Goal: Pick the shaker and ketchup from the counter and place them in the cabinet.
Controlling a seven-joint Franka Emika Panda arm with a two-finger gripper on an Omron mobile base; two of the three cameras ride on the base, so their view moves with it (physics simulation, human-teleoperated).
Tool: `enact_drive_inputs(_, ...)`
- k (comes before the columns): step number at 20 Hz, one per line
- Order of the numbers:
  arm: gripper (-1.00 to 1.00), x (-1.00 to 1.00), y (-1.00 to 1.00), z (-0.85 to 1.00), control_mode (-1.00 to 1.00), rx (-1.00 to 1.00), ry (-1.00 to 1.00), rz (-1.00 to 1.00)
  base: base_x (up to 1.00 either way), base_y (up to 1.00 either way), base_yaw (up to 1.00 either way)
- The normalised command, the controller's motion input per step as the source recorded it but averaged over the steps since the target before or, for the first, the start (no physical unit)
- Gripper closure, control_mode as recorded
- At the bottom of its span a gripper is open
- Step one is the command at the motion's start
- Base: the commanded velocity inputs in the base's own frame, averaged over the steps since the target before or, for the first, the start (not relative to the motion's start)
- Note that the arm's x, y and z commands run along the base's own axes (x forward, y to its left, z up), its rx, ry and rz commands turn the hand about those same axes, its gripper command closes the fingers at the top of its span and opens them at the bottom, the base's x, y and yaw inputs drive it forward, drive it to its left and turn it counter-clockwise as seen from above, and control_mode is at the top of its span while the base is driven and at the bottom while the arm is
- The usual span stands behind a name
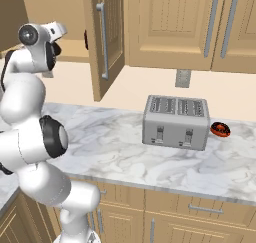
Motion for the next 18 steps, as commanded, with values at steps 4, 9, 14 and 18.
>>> enact_drive_inputs(4, 1.00, 0.32, 0.00, -0.17, -1.00, 0.00, 0.00, 0.00, 0.00, 0.00, 0.00)
enact_drive_inputs(9, 1.00, 0.37, 0.00, -0.20, -1.00, 0.00, 0.00, 0.00, 0.00, 0.00, 0.00)
enact_drive_inputs(14, 1.00, 0.32, 0.00, -0.16, -1.00, 0.00, 0.00, 0.00, 0.00, 0.00, 0.00)
enact_drive_inputs(18, 1.00, 0.27, 0.03, -0.29, -1.00, 0.00, 0.00, 0.00, 0.00, 0.00, 0.00)
